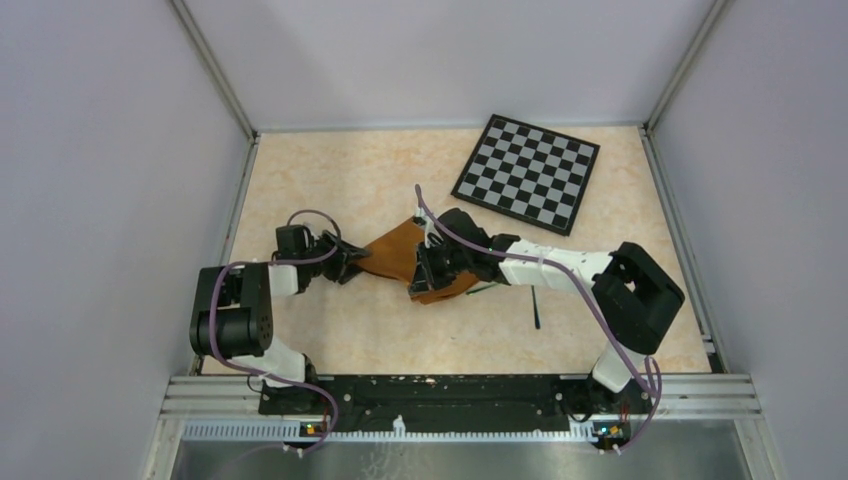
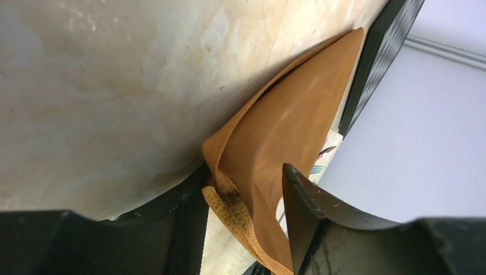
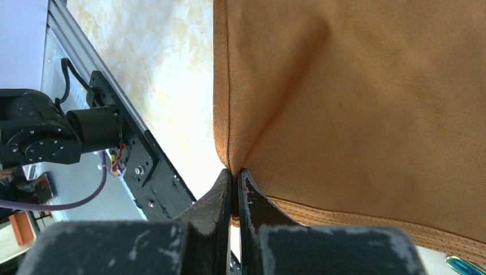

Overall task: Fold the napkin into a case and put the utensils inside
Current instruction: Pick up the lower triangle-folded napkin from the center of the board.

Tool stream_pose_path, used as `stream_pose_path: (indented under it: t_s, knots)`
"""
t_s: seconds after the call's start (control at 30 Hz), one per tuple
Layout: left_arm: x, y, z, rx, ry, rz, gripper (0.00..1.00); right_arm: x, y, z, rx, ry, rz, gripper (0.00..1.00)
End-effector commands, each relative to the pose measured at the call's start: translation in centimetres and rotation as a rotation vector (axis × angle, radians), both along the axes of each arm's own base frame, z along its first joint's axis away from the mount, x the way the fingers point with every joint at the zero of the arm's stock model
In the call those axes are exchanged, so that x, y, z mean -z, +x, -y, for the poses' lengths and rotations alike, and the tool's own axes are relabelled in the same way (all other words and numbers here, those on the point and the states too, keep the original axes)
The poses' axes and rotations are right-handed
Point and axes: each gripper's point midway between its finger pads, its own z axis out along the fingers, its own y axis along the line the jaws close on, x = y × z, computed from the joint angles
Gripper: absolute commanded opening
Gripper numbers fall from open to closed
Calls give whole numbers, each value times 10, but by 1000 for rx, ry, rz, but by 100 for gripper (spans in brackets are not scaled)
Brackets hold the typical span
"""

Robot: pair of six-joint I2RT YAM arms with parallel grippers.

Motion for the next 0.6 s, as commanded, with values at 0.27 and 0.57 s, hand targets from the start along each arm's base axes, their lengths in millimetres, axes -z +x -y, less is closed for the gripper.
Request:
stream_pose_path:
  t_s: [0.27,0.57]
  knots:
    - [-10,19,-16,27,141,57,25,-10,-3,-7,-71,54,51,0]
    - [-14,2,-76,15,322,-46,6,18,-56,-53,-236,85,19,0]
